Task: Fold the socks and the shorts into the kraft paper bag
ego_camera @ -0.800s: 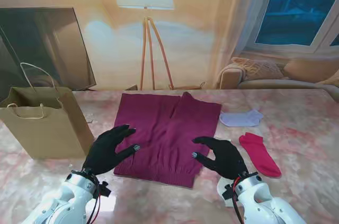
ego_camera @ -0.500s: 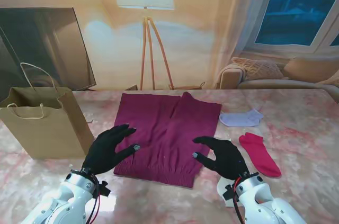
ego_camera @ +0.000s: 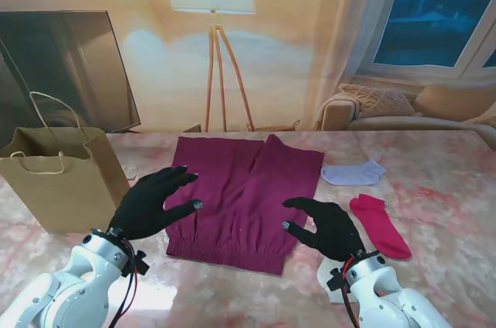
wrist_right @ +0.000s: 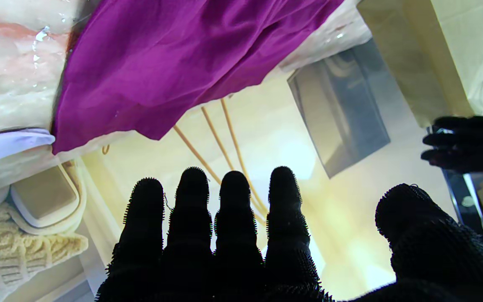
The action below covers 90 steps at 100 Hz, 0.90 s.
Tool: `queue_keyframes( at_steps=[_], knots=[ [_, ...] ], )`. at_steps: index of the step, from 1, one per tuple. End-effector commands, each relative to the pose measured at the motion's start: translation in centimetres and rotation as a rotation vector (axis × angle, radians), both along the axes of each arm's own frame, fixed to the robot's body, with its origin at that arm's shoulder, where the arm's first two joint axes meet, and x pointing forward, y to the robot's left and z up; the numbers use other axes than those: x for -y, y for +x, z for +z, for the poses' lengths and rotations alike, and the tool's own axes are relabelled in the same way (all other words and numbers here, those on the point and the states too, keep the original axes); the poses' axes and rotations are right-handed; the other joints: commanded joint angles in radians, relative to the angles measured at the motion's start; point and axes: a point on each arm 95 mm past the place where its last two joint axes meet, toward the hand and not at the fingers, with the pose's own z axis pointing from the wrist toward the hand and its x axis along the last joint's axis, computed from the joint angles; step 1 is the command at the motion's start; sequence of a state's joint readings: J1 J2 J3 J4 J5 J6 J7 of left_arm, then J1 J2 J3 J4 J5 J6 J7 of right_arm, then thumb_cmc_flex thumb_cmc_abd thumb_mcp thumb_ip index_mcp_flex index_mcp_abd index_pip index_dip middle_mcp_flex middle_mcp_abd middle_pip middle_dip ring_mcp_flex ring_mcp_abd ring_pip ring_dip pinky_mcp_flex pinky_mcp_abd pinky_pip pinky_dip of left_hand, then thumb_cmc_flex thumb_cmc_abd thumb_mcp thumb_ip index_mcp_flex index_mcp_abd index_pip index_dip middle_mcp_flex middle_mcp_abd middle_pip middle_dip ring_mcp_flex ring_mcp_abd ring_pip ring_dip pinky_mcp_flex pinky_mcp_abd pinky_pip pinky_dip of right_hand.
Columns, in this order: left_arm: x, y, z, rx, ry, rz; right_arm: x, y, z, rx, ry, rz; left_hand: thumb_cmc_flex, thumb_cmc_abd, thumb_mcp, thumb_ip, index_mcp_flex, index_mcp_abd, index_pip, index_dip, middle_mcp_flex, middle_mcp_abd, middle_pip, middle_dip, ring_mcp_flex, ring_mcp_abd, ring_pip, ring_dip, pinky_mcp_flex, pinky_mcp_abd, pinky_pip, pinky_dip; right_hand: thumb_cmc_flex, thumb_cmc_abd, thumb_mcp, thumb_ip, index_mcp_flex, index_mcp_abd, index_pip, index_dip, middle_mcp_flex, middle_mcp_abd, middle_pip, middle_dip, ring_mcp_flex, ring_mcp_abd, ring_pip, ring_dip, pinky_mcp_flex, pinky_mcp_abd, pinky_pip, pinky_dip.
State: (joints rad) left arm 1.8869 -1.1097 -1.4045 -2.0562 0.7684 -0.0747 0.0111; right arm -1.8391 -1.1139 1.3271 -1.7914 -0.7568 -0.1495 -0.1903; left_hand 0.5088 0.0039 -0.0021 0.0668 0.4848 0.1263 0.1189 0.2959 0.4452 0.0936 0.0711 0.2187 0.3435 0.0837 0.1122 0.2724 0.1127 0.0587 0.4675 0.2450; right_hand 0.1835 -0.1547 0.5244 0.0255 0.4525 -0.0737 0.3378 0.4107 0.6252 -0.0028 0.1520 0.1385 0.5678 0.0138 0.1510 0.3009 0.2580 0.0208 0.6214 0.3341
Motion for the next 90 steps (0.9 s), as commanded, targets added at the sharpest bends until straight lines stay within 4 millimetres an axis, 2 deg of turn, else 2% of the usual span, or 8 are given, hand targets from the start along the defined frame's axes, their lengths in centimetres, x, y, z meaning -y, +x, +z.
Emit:
queue_keyframes(
  at_steps=[1,18,33,48,59,64,76,90],
  knots=[
    [-0.6,0.4,3.2,0.062,0.020,0.016,-0.3,-0.1,0.1,0.008,0.002,0.005,0.034,-0.021,0.007,-0.006,0.021,-0.014,0.011,0.013,0.036,0.002,0.006,0.011,0.030,-0.010,0.009,0.004,0.009,-0.005,0.020,0.021,0.013,0.023,-0.021,-0.053,-0.023,-0.016,-0.008,-0.008,-0.030,-0.013,0.006,0.001,-0.028,-0.029,-0.021,-0.008,-0.004,-0.016,0.003,-0.025],
    [-2.7,1.3,8.1,0.091,0.092,0.080,-0.6,0.1,0.1,0.008,0.004,0.007,0.208,-0.158,0.103,-0.001,0.078,-0.074,0.123,0.107,0.152,-0.013,0.061,0.084,0.144,0.001,0.083,0.083,0.087,0.010,0.144,0.076,0.015,0.025,-0.023,-0.053,-0.023,-0.017,-0.008,-0.008,-0.029,-0.013,0.006,0.000,-0.029,-0.028,-0.022,-0.008,-0.004,-0.016,0.004,-0.025],
    [-5.2,2.4,11.5,0.103,0.163,0.164,-0.7,0.4,0.0,-0.006,0.000,0.015,0.178,-0.359,0.561,-0.081,0.075,-0.141,0.318,0.296,0.239,-0.046,0.128,0.194,0.223,0.009,0.180,0.220,0.170,0.020,0.279,0.123,0.016,0.027,-0.025,-0.053,-0.023,-0.016,-0.009,-0.008,-0.029,-0.012,0.007,0.001,-0.030,-0.028,-0.022,-0.008,-0.005,-0.017,0.004,-0.025],
    [-7.7,3.2,14.0,0.149,0.246,0.256,-0.6,0.6,-0.1,-0.010,0.004,0.012,0.298,-0.568,0.729,-0.159,0.075,-0.221,0.545,0.474,0.323,-0.080,0.218,0.295,0.309,0.012,0.289,0.349,0.351,-0.007,0.464,0.165,0.018,0.027,-0.027,-0.053,-0.022,-0.014,-0.009,-0.008,-0.029,-0.011,0.007,0.001,-0.031,-0.027,-0.022,-0.008,-0.005,-0.017,0.003,-0.025],
    [-9.4,3.6,15.4,0.135,0.278,0.311,-0.6,0.6,0.0,-0.008,0.005,0.010,0.384,-0.591,0.769,-0.176,0.066,-0.242,0.641,0.483,0.331,-0.088,0.267,0.365,0.328,0.013,0.343,0.427,0.404,-0.015,0.493,0.145,0.019,0.027,-0.028,-0.053,-0.021,-0.014,-0.009,-0.008,-0.029,-0.012,0.007,0.001,-0.029,-0.029,-0.021,-0.008,-0.005,-0.017,0.004,-0.025],
    [-10.2,3.8,15.8,0.133,0.299,0.335,-0.6,0.6,0.0,-0.007,0.006,0.009,0.418,-0.594,0.756,-0.184,0.071,-0.259,0.692,0.495,0.364,-0.089,0.254,0.541,0.348,0.013,0.365,0.466,0.426,-0.024,0.521,0.142,0.020,0.028,-0.028,-0.053,-0.021,-0.015,-0.010,-0.008,-0.028,-0.010,0.007,0.001,-0.029,-0.027,-0.021,-0.008,-0.004,-0.016,0.004,-0.025],
    [-12.1,4.6,16.2,0.147,0.350,0.368,-0.6,0.7,0.0,-0.006,0.006,0.006,0.455,-0.631,0.648,-0.174,0.165,-0.307,0.822,0.462,0.575,-0.083,0.160,0.710,0.471,0.037,0.441,0.505,0.544,0.003,0.631,0.142,0.020,0.027,-0.030,-0.053,-0.022,-0.016,-0.010,-0.008,-0.028,-0.011,0.007,0.001,-0.029,-0.028,-0.021,-0.008,-0.005,-0.016,0.004,-0.025],
    [-14.0,5.9,15.6,0.161,0.406,0.375,-0.6,0.7,0.0,-0.012,0.003,0.005,0.448,-0.659,0.650,-0.175,0.224,-0.327,0.845,0.395,0.653,-0.078,0.135,0.696,0.537,0.039,0.440,0.517,0.602,0.027,0.648,0.117,0.021,0.028,-0.030,-0.053,-0.024,-0.015,-0.011,-0.008,-0.026,-0.011,0.009,0.002,-0.029,-0.027,-0.021,-0.008,-0.005,-0.015,0.004,-0.025]
  ],
)
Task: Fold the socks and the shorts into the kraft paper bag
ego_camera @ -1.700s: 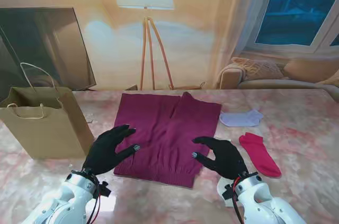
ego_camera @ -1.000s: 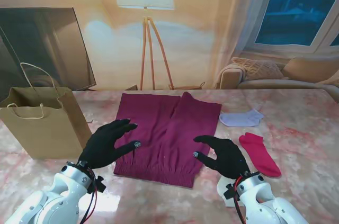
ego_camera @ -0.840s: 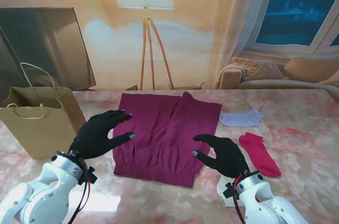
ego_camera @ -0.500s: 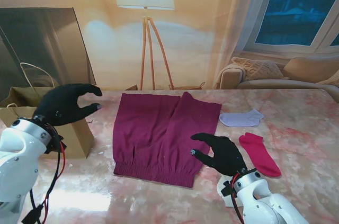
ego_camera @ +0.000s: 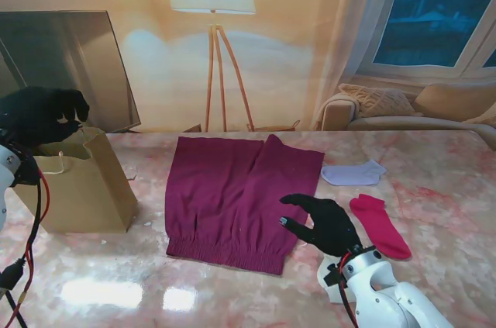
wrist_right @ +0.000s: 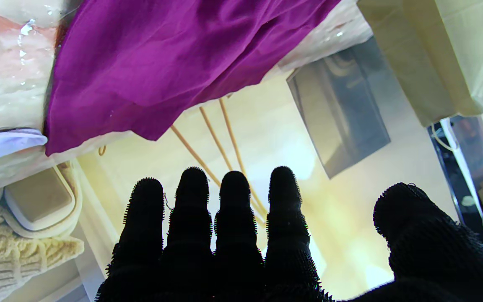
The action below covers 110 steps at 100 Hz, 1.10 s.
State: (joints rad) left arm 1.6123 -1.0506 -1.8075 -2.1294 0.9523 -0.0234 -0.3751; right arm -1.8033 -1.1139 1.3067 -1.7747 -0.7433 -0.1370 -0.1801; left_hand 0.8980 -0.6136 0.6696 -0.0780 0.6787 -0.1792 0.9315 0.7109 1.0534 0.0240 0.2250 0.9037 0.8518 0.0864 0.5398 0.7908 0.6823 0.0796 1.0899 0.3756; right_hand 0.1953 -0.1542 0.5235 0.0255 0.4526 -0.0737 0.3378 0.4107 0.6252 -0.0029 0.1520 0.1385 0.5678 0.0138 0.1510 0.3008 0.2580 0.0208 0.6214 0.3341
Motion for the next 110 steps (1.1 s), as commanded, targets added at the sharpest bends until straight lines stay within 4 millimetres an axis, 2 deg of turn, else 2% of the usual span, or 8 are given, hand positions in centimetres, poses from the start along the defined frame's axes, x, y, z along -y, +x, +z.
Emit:
queue_keyframes(
  at_steps=[1,17,32,37,46,96,101,110],
  knots=[
    [-1.3,0.6,-0.3,-0.015,0.006,0.044,-0.2,-0.2,-0.2,-0.007,-0.002,0.002,0.060,-0.042,-0.022,-0.030,0.031,-0.022,0.033,-0.021,0.045,-0.008,-0.020,0.010,0.029,0.036,0.012,-0.002,0.033,0.006,0.026,-0.014,0.009,0.028,-0.030,-0.053,-0.025,-0.016,-0.011,-0.008,-0.026,-0.012,0.009,0.002,-0.029,-0.027,-0.021,-0.008,-0.005,-0.015,0.004,-0.025],
    [-3.4,1.8,-1.4,-0.062,0.030,0.090,-0.2,-0.2,-0.2,-0.006,-0.003,0.000,0.067,-0.038,-0.024,-0.027,0.045,-0.016,0.037,-0.060,0.060,-0.004,-0.035,-0.021,0.039,0.033,-0.008,-0.026,0.040,0.025,-0.003,-0.034,0.009,0.028,-0.030,-0.053,-0.024,-0.016,-0.010,-0.008,-0.026,-0.012,0.012,0.003,-0.027,-0.026,-0.020,-0.007,-0.004,-0.016,0.004,-0.024],
    [-4.9,2.7,-2.6,-0.101,0.025,0.129,-0.2,-0.1,-0.2,-0.011,-0.004,-0.001,0.108,-0.024,-0.009,-0.024,0.059,-0.003,0.034,-0.090,0.067,0.004,-0.040,-0.037,0.054,0.045,-0.029,-0.013,0.055,0.016,-0.026,-0.062,0.010,0.028,-0.031,-0.053,-0.023,-0.015,-0.010,-0.008,-0.027,-0.011,0.013,0.004,-0.028,-0.024,-0.020,-0.006,-0.005,-0.015,0.004,-0.024],
    [-5.3,3.0,-3.0,-0.116,0.030,0.134,-0.2,0.0,-0.3,-0.014,-0.005,-0.002,0.117,-0.019,-0.016,-0.024,0.062,-0.002,0.032,-0.096,0.070,0.003,-0.040,-0.041,0.069,0.027,-0.044,-0.007,0.061,0.015,-0.029,-0.072,0.010,0.027,-0.030,-0.053,-0.022,-0.015,-0.010,-0.008,-0.026,-0.011,0.013,0.004,-0.028,-0.024,-0.020,-0.006,-0.005,-0.014,0.004,-0.024],
    [-5.8,3.5,-3.8,-0.152,0.036,0.141,-0.3,0.1,-0.3,-0.019,-0.005,-0.002,0.118,-0.020,-0.019,-0.023,0.065,-0.002,0.031,-0.101,0.072,0.006,-0.042,-0.046,0.076,0.031,-0.049,-0.003,0.072,0.011,-0.026,-0.077,0.010,0.029,-0.031,-0.053,-0.024,-0.015,-0.011,-0.008,-0.028,-0.011,0.013,0.004,-0.028,-0.026,-0.020,-0.006,-0.006,-0.015,0.004,-0.024],
    [-6.3,5.3,-7.1,-0.265,0.058,0.125,-0.5,0.6,-0.5,-0.032,-0.005,-0.001,0.098,-0.024,-0.029,-0.021,0.082,0.002,0.017,-0.161,0.078,0.009,-0.062,-0.087,0.076,0.034,-0.069,-0.029,0.083,0.009,-0.034,-0.115,0.010,0.029,-0.032,-0.053,-0.024,-0.014,-0.010,-0.007,-0.029,-0.012,0.014,0.004,-0.028,-0.023,-0.020,-0.004,-0.007,-0.015,0.004,-0.024],
    [-6.3,5.3,-7.3,-0.275,0.062,0.124,-0.5,0.6,-0.5,-0.033,-0.004,-0.002,0.087,-0.027,-0.033,-0.022,0.084,0.006,0.014,-0.174,0.078,0.009,-0.066,-0.096,0.071,0.031,-0.071,-0.043,0.077,0.012,-0.038,-0.120,0.010,0.030,-0.032,-0.053,-0.024,-0.017,-0.010,-0.007,-0.029,-0.012,0.014,0.004,-0.028,-0.023,-0.020,-0.003,-0.007,-0.014,0.003,-0.023],
    [-6.5,5.4,-7.6,-0.292,0.068,0.127,-0.5,0.6,-0.5,-0.033,-0.003,-0.004,0.061,-0.032,-0.045,-0.025,0.082,0.014,0.009,-0.202,0.049,0.012,-0.035,-0.131,0.054,0.027,-0.059,-0.135,0.059,0.022,-0.043,-0.127,0.010,0.029,-0.033,-0.053,-0.024,-0.017,-0.010,-0.007,-0.029,-0.011,0.014,0.004,-0.028,-0.022,-0.020,-0.003,-0.008,-0.014,0.003,-0.023]
  ],
)
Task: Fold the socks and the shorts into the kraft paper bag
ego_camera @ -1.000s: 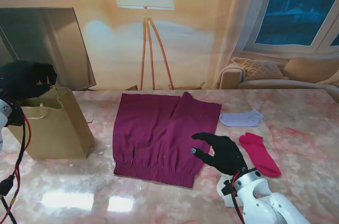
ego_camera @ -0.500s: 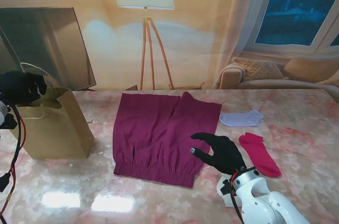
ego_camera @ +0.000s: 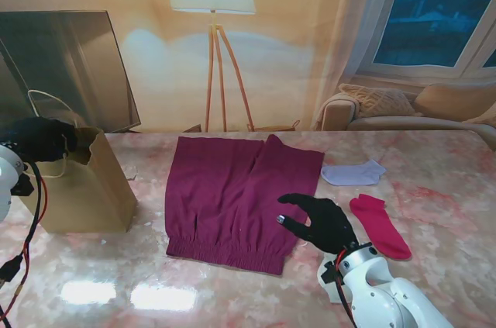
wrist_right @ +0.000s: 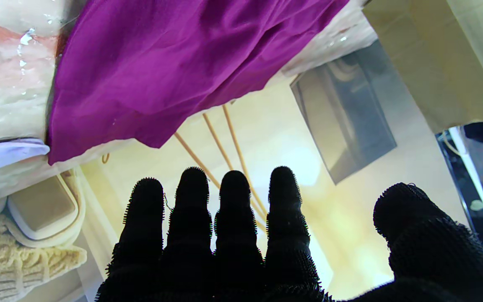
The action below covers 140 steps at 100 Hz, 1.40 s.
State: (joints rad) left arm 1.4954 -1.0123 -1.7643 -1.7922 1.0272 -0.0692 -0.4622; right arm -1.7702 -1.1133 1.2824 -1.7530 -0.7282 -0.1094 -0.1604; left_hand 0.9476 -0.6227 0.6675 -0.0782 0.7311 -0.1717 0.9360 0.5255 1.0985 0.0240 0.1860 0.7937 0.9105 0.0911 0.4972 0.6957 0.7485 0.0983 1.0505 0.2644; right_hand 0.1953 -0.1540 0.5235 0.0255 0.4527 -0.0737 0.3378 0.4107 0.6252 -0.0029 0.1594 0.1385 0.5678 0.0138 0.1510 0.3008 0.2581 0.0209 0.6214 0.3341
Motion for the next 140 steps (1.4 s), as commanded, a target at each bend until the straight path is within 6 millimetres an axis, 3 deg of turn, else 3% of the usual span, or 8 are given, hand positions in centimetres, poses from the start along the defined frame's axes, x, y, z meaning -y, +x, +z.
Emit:
queue_keyframes(
  at_steps=[1,18,35,52,71,83,98,140],
  knots=[
    [-0.2,0.0,-0.3,-0.022,0.009,0.001,-0.1,-0.2,-0.2,-0.006,0.001,0.000,0.012,-0.023,-0.048,-0.025,0.030,0.008,0.001,-0.020,-0.003,0.012,0.017,-0.033,-0.007,0.023,-0.013,-0.048,-0.009,0.003,-0.006,-0.016,0.011,0.029,-0.032,-0.053,-0.024,-0.017,-0.011,-0.007,-0.030,-0.012,0.006,0.004,-0.028,-0.021,-0.020,-0.003,-0.008,-0.014,0.003,-0.023],
    [-0.5,-0.1,-0.6,-0.063,0.028,0.001,0.0,-0.1,-0.2,-0.009,0.003,-0.003,-0.023,-0.073,-0.095,-0.044,0.020,0.032,-0.048,-0.047,-0.095,0.023,0.112,-0.161,-0.039,0.021,-0.038,-0.093,-0.055,0.009,-0.050,-0.009,0.011,0.029,-0.032,-0.053,-0.024,-0.017,-0.010,-0.006,-0.030,-0.010,0.007,0.005,-0.028,-0.020,-0.019,-0.002,-0.009,-0.014,0.003,-0.023],
    [-0.6,-0.1,-0.9,-0.091,0.041,0.003,0.0,-0.1,-0.2,-0.010,0.003,-0.004,-0.119,-0.093,-0.008,-0.079,0.011,0.086,-0.167,-0.054,-0.168,0.033,0.127,-0.343,-0.092,0.019,-0.081,-0.133,-0.125,0.019,-0.127,0.010,0.011,0.029,-0.032,-0.053,-0.025,-0.018,-0.010,-0.006,-0.031,-0.010,0.007,0.005,-0.030,-0.018,-0.019,-0.001,-0.010,-0.012,0.002,-0.023],
    [-0.7,-0.1,-1.0,-0.138,0.052,0.013,-0.1,0.0,-0.2,-0.013,0.004,-0.002,-0.240,-0.090,0.111,-0.040,-0.029,0.143,-0.377,-0.099,-0.288,0.029,0.058,-0.404,-0.197,-0.003,-0.177,-0.212,-0.264,0.030,-0.267,0.016,0.012,0.028,-0.033,-0.053,-0.025,-0.018,-0.010,-0.006,-0.033,-0.012,0.007,0.005,-0.033,-0.012,-0.018,0.001,-0.013,-0.009,0.004,-0.021],
    [-0.7,-0.2,-0.8,-0.188,0.100,0.013,-0.1,0.1,-0.3,-0.015,0.003,-0.002,-0.380,-0.144,0.153,-0.077,-0.200,0.196,-0.672,-0.269,-0.540,0.008,-0.046,-0.514,-0.427,-0.062,-0.326,-0.346,-0.525,0.005,-0.486,0.010,0.011,0.029,-0.033,-0.053,-0.027,-0.020,-0.011,-0.006,-0.037,-0.013,0.005,0.004,-0.038,-0.012,-0.019,0.003,-0.017,-0.006,0.004,-0.018],
    [-0.7,-0.2,-0.4,-0.202,0.130,0.015,-0.1,0.2,-0.3,-0.016,0.003,-0.004,-0.538,-0.185,0.280,-0.116,-0.276,0.229,-0.748,-0.318,-0.659,0.000,-0.068,-0.559,-0.542,-0.085,-0.368,-0.395,-0.614,-0.008,-0.568,-0.007,0.010,0.028,-0.033,-0.053,-0.027,-0.021,-0.011,-0.005,-0.040,-0.014,0.005,0.004,-0.042,-0.011,-0.021,0.003,-0.020,-0.004,0.004,-0.017],
    [-0.6,-0.2,0.2,-0.208,0.149,0.024,-0.1,0.2,-0.3,-0.014,0.003,-0.005,-0.634,-0.157,0.333,-0.134,-0.291,0.241,-0.767,-0.325,-0.699,0.002,-0.065,-0.574,-0.584,-0.095,-0.379,-0.415,-0.652,-0.009,-0.604,-0.020,0.010,0.028,-0.032,-0.053,-0.026,-0.021,-0.010,-0.005,-0.040,-0.014,0.005,0.004,-0.042,-0.010,-0.020,0.005,-0.022,-0.001,0.004,-0.014],
    [-0.5,-0.4,0.9,-0.280,0.164,0.037,0.0,0.3,-0.4,-0.015,0.004,-0.010,-0.700,-0.160,0.287,-0.148,-0.380,0.300,-0.866,-0.367,-0.827,0.017,-0.110,-0.608,-0.727,-0.098,-0.423,-0.456,-0.730,-0.018,-0.701,-0.066,0.009,0.027,-0.031,-0.053,-0.027,-0.022,-0.011,-0.004,-0.049,-0.013,0.004,0.003,-0.048,-0.012,-0.022,0.006,-0.024,0.000,0.003,-0.010]
  ],
)
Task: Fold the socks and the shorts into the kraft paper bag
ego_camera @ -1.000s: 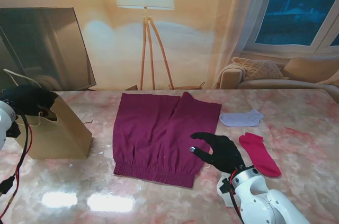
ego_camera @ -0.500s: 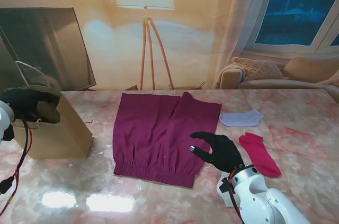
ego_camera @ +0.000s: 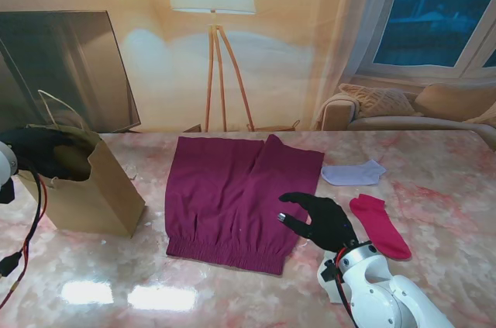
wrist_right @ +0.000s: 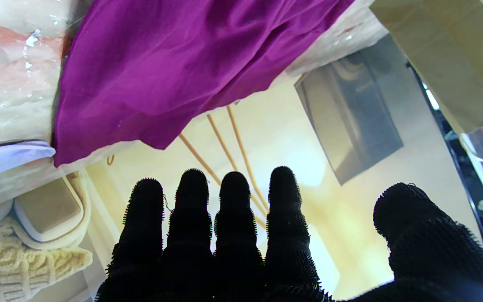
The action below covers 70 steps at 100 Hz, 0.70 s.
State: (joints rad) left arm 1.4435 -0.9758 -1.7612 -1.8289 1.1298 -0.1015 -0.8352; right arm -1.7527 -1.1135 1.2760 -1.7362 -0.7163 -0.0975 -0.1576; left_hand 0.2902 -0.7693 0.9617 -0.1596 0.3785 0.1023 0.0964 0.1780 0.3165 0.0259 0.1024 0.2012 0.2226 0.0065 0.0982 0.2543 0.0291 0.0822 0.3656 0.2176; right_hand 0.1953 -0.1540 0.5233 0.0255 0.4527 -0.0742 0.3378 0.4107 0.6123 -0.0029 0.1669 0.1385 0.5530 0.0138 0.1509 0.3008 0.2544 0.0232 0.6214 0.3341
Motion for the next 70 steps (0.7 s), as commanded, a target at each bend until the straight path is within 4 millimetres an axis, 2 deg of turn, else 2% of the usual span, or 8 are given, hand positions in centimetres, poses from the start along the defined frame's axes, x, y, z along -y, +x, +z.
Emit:
queue_keyframes(
  at_steps=[1,11,37,63,70],
  knots=[
    [0.1,0.0,0.4,0.016,0.009,-0.006,-0.1,-0.1,-0.2,-0.005,0.002,0.001,-0.042,-0.012,-0.008,-0.067,-0.026,0.027,-0.027,-0.019,-0.045,0.016,-0.026,-0.016,-0.039,-0.013,-0.023,-0.014,-0.010,-0.002,-0.016,-0.019,0.009,0.027,-0.031,-0.053,-0.027,-0.022,-0.011,-0.004,-0.036,-0.013,-0.004,0.003,-0.033,-0.012,-0.022,0.006,-0.020,-0.002,0.003,-0.009],
    [0.1,-0.1,0.4,0.028,0.017,-0.006,-0.1,-0.1,-0.2,-0.006,0.000,0.002,-0.012,0.025,-0.049,-0.058,-0.007,0.025,-0.026,-0.018,-0.024,0.018,-0.011,-0.015,-0.017,-0.010,-0.005,-0.015,0.009,-0.006,-0.006,-0.013,0.009,0.027,-0.030,-0.053,-0.028,-0.019,-0.011,-0.004,-0.036,-0.013,-0.003,0.003,-0.033,-0.012,-0.022,0.006,-0.019,-0.003,0.003,-0.009],
    [0.3,-0.2,1.2,0.128,0.018,-0.025,-0.1,-0.1,-0.2,-0.005,0.001,0.000,0.072,0.084,-0.098,-0.032,0.095,-0.023,0.039,0.012,0.109,0.004,0.030,0.006,0.114,-0.009,0.041,0.004,0.078,-0.026,0.095,0.037,0.009,0.027,-0.030,-0.053,-0.027,-0.022,-0.011,-0.004,-0.035,-0.014,-0.002,0.004,-0.030,-0.013,-0.021,0.006,-0.016,-0.004,0.003,-0.007],
    [1.0,-1.1,2.8,0.234,-0.017,-0.031,0.0,-0.1,-0.2,0.000,0.001,-0.002,0.120,0.129,-0.137,-0.016,0.136,-0.050,0.085,0.029,0.170,-0.002,0.040,0.013,0.176,-0.007,0.055,0.017,0.108,-0.037,0.159,0.067,0.010,0.028,-0.031,-0.053,-0.025,-0.019,-0.011,-0.004,-0.032,-0.014,-0.001,0.004,-0.027,-0.016,-0.021,0.006,-0.014,-0.005,0.004,-0.005],
    [1.3,-1.4,3.3,0.261,-0.027,-0.034,0.0,-0.1,-0.2,0.001,0.002,-0.002,0.143,0.154,-0.175,-0.008,0.141,-0.056,0.095,0.031,0.181,-0.003,0.039,0.015,0.187,-0.007,0.055,0.020,0.111,-0.039,0.170,0.071,0.010,0.028,-0.031,-0.053,-0.025,-0.020,-0.011,-0.004,-0.032,-0.013,-0.001,0.004,-0.028,-0.015,-0.021,0.006,-0.014,-0.004,0.004,-0.005]
  ],
)
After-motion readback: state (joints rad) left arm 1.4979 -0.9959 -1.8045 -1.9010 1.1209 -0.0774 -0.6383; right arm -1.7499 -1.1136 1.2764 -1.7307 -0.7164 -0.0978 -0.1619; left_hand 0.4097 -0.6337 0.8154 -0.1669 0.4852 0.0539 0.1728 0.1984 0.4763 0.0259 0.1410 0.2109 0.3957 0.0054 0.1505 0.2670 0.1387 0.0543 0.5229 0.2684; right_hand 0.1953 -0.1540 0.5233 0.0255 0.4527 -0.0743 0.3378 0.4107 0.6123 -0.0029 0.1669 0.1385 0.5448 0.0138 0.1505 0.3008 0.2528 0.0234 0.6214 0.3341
